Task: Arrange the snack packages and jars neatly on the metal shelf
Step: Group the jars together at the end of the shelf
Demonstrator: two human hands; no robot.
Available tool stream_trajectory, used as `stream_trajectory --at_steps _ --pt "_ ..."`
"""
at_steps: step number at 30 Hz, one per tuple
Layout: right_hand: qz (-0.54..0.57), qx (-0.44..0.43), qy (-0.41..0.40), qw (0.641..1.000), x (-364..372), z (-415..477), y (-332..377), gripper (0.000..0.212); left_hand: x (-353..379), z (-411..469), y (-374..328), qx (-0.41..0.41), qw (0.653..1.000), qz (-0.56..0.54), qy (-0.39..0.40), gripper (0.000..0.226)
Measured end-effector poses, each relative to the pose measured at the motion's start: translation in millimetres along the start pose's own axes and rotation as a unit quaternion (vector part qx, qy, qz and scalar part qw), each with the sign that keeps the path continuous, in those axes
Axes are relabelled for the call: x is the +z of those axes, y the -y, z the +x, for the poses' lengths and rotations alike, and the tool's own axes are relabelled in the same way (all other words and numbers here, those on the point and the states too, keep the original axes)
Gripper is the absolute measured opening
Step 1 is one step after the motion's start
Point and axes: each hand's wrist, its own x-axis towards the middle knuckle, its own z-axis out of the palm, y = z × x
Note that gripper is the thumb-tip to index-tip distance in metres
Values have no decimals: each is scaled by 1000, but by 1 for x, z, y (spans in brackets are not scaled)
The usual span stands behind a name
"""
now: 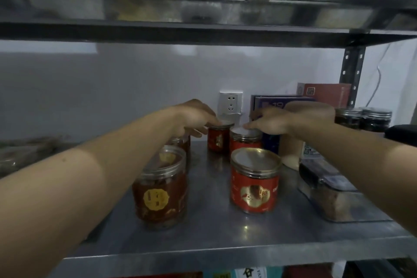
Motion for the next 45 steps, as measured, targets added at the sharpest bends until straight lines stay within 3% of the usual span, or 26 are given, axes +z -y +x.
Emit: stream_trajectory --at_steps 5,14,31,38,45 --pt "42 -4 57 997 13 24 -8 73 -3 19 3 -2 999 27 28 44" --pt "2 -65 37 997 27 32 5 72 -4 34 6 9 998 29 49 38" --pt "75 -102 131 983 25 33 4 50 -9 29 10 19 990 59 126 47" --pt "86 -96 130 983 26 30 0 53 -4 22 11 30 990 68 121 32" --pt "98 -99 120 983 26 26 -1 42 -2 15 6 24 989 77 122 32"
